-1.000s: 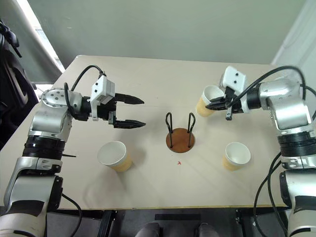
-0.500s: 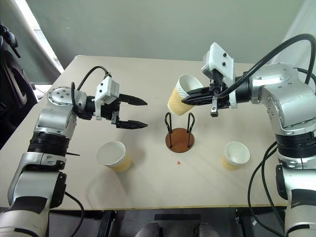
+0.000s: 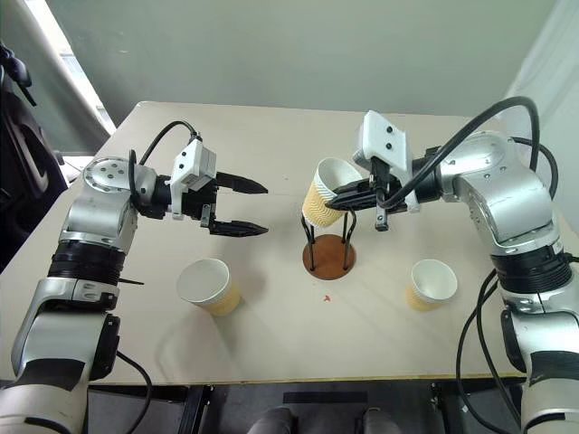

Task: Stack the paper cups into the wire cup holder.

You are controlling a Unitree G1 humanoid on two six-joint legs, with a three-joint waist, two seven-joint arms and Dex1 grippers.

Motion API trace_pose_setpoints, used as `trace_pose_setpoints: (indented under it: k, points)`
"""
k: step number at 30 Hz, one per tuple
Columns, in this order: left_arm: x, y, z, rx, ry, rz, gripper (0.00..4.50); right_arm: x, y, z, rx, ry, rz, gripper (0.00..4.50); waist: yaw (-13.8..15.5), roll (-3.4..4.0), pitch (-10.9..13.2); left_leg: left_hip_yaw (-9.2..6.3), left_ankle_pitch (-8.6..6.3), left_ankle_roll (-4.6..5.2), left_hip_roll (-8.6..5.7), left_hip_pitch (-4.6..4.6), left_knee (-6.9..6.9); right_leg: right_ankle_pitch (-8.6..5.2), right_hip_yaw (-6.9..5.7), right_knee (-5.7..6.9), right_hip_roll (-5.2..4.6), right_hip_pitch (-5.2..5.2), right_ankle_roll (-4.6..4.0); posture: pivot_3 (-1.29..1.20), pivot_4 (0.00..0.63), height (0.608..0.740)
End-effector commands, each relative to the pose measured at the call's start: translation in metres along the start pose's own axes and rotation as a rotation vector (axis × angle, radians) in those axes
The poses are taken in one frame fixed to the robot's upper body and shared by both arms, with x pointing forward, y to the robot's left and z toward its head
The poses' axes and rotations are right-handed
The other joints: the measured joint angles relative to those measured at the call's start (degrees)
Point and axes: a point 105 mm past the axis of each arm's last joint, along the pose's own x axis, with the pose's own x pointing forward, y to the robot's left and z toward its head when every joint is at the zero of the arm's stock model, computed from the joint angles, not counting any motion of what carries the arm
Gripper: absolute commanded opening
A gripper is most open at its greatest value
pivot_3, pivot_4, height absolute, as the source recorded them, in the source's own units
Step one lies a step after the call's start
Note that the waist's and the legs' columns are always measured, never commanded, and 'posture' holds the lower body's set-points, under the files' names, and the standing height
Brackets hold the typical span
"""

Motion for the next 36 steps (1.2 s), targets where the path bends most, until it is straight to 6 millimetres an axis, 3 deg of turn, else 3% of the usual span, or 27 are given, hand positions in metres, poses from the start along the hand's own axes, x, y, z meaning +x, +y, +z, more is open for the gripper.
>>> trace_pose_setpoints:
  k: [1, 9, 18, 21, 28, 36]
  points:
    - [-0.008, 0.003, 0.014, 0.048, -0.019, 0.028, 4.5, -0.005, -0.002, 0.0, -0.052, 0.022, -0.009, 0.06, -0.01, 0.0, 0.0, 0.0, 0.0, 0.0, 0.0, 0.0, 0.0, 0.0, 0.0, 0.0, 0.0, 0.0, 0.0, 0.0, 0.15, 0.74]
    - [-0.007, 0.003, 0.013, 0.048, -0.016, 0.031, 4.5, -0.002, 0.002, -0.006, -0.066, 0.048, 0.017, 0.06, -0.02, 0.0, 0.0, 0.01, 0.0, 0.0, 0.0, 0.0, 0.0, 0.0, 0.0, 0.01, 0.0, 0.0, 0.0, 0.0, 0.15, 0.74]
    - [-0.008, 0.005, 0.015, 0.053, -0.015, 0.036, 4.5, 0.006, 0.001, 0.008, -0.029, -0.057, -0.013, 3.09, -0.11, 0.0, 0.0, 0.01, 0.0, 0.0, 0.0, 0.0, 0.0, 0.0, 0.0, 0.01, 0.0, -0.01, 0.0, 0.0, 0.15, 0.74]
    - [-0.014, 0.005, 0.019, 0.058, -0.013, 0.041, 4.5, 0.004, -0.002, 0.013, 0.003, -0.089, -0.036, 3.09, -0.08, 0.0, 0.0, 0.01, 0.0, 0.0, 0.0, -0.01, 0.01, 0.0, 0.0, 0.01, 0.01, -0.01, 0.0, 0.0, 0.15, 0.74]
    - [-0.051, -0.001, 0.031, 0.085, 0.068, 0.041, 4.5, -0.01, -0.004, 0.025, 0.091, -0.206, -0.098, 3.09, -0.49, 0.0, 0.0, 0.01, 0.0, 0.0, 0.0, -0.04, -0.07, 0.0, 0.0, -0.03, 0.03, -0.06, 0.0, 0.0, 0.15, 0.74]
    - [-0.077, -0.033, 0.056, 0.085, 0.104, -0.018, 4.5, -0.024, -0.005, 0.025, 0.11, -0.257, -0.124, 3.09, -0.75, 0.0, 0.0, -0.01, 0.0, 0.0, 0.01, -0.04, -0.11, -0.01, -0.01, -0.08, 0.05, -0.06, -0.01, 0.0, 0.15, 0.74]
